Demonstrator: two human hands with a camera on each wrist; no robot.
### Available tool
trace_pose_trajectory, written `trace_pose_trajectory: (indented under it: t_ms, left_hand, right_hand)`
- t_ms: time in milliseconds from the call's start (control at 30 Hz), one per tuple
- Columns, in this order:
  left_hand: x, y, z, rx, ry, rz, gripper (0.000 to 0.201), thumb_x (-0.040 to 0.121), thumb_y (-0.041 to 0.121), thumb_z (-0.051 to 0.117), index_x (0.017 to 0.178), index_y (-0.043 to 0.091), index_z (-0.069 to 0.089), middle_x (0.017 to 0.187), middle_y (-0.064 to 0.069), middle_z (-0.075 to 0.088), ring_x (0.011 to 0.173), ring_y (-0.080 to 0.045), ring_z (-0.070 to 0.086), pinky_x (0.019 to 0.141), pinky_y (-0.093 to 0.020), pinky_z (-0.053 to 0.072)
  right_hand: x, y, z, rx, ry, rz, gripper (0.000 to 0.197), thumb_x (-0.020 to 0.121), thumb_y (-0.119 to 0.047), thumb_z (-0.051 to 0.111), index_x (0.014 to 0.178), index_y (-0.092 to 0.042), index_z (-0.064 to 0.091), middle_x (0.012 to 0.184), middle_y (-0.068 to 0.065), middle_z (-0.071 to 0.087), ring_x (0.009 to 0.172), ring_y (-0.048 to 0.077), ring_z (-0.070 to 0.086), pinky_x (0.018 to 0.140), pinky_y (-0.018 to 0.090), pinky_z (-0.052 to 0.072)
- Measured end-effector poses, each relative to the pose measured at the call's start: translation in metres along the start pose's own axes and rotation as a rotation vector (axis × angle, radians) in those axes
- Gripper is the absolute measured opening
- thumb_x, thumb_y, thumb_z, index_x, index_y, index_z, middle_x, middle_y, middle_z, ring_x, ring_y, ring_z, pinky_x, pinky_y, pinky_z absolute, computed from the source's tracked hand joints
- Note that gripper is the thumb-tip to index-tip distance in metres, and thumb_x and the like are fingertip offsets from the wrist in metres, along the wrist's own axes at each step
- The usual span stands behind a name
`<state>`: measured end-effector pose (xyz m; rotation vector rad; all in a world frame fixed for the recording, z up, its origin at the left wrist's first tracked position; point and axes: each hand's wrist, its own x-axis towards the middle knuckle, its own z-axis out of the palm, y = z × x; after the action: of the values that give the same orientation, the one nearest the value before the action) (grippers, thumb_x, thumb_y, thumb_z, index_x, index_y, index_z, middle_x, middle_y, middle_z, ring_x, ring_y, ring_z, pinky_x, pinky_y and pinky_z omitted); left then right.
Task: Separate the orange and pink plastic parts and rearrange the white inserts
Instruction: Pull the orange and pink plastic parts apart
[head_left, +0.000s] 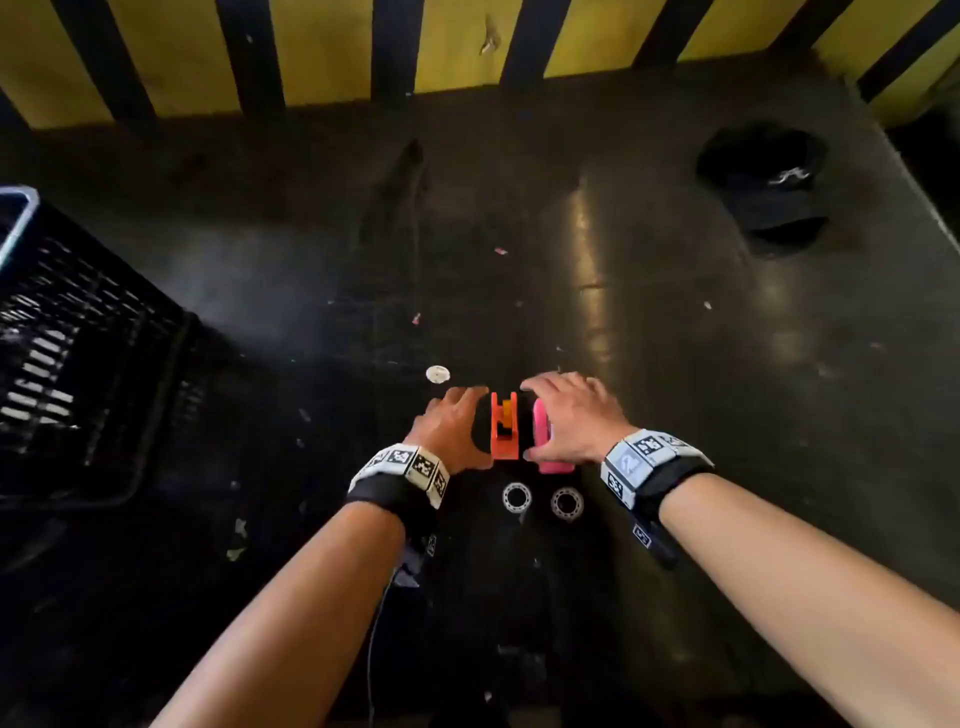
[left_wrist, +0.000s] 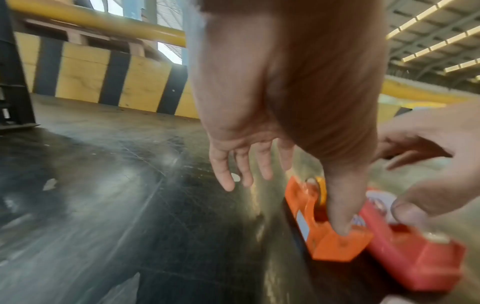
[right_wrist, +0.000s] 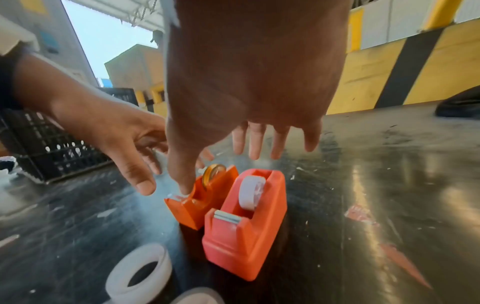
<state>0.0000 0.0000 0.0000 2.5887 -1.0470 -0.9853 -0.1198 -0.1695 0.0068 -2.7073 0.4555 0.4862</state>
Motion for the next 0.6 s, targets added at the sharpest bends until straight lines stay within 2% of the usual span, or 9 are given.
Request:
trace_pose_trajectory:
  t_ms: [100, 300, 433, 500, 600]
  left_hand:
    - [0.008, 0.001, 0.006, 0.126, -0.029, 0.015, 0.113, 0.066, 0.034, 0.089, 0.158, 0.026, 0.023, 0.156, -0.006, 0.038, 0.137, -0.038, 0.043, 0.107, -0.059, 0.044]
    - [0.013, -0.006, 0.019, 0.100, -0.008, 0.023, 0.113, 0.069, 0.034, 0.086, 0.159, 0.027, 0.019, 0.155, -0.008, 0.040, 0.135, -0.039, 0.044, 0.106, -0.062, 0.043]
    - [0.009, -0.009, 0.018, -0.011, 0.056, 0.112, 0.109, 0.067, 0.035, 0.083, 0.157, 0.025, 0.022, 0.159, -0.005, 0.038, 0.135, -0.038, 0.047, 0.108, -0.059, 0.044]
    - [0.006, -0.013, 0.015, -0.054, 0.097, 0.168, 0.111, 0.065, 0.035, 0.084, 0.156, 0.026, 0.021, 0.160, -0.004, 0.039, 0.134, -0.034, 0.049, 0.110, -0.053, 0.044]
    - [0.000, -0.018, 0.009, -0.090, 0.068, 0.178, 0.107, 0.063, 0.036, 0.086, 0.150, 0.028, 0.024, 0.143, -0.006, 0.057, 0.123, -0.025, 0.057, 0.106, -0.043, 0.047]
  right_hand:
    - [0.010, -0.004, 0.006, -0.059, -0.073, 0.011, 0.114, 0.059, -0.068, 0.083, 0.154, -0.029, 0.031, 0.161, -0.003, 0.036, 0.148, 0.028, 0.032, 0.122, 0.060, 0.020]
    - [0.017, -0.002, 0.026, 0.046, -0.044, 0.006, 0.115, 0.059, -0.065, 0.084, 0.153, -0.027, 0.032, 0.157, -0.004, 0.042, 0.148, 0.027, 0.034, 0.124, 0.066, 0.007]
    - [0.012, 0.003, 0.025, 0.150, 0.017, -0.035, 0.109, 0.060, -0.063, 0.081, 0.151, -0.026, 0.033, 0.153, -0.002, 0.049, 0.145, 0.026, 0.040, 0.124, 0.065, 0.011]
    - [0.010, 0.006, 0.022, 0.203, 0.027, -0.054, 0.109, 0.059, -0.063, 0.081, 0.150, -0.027, 0.033, 0.151, 0.000, 0.050, 0.144, 0.027, 0.042, 0.124, 0.064, 0.015]
    - [0.008, 0.004, 0.019, 0.222, 0.008, -0.095, 0.107, 0.055, -0.064, 0.080, 0.146, -0.031, 0.034, 0.144, 0.001, 0.055, 0.139, 0.028, 0.046, 0.122, 0.063, 0.020]
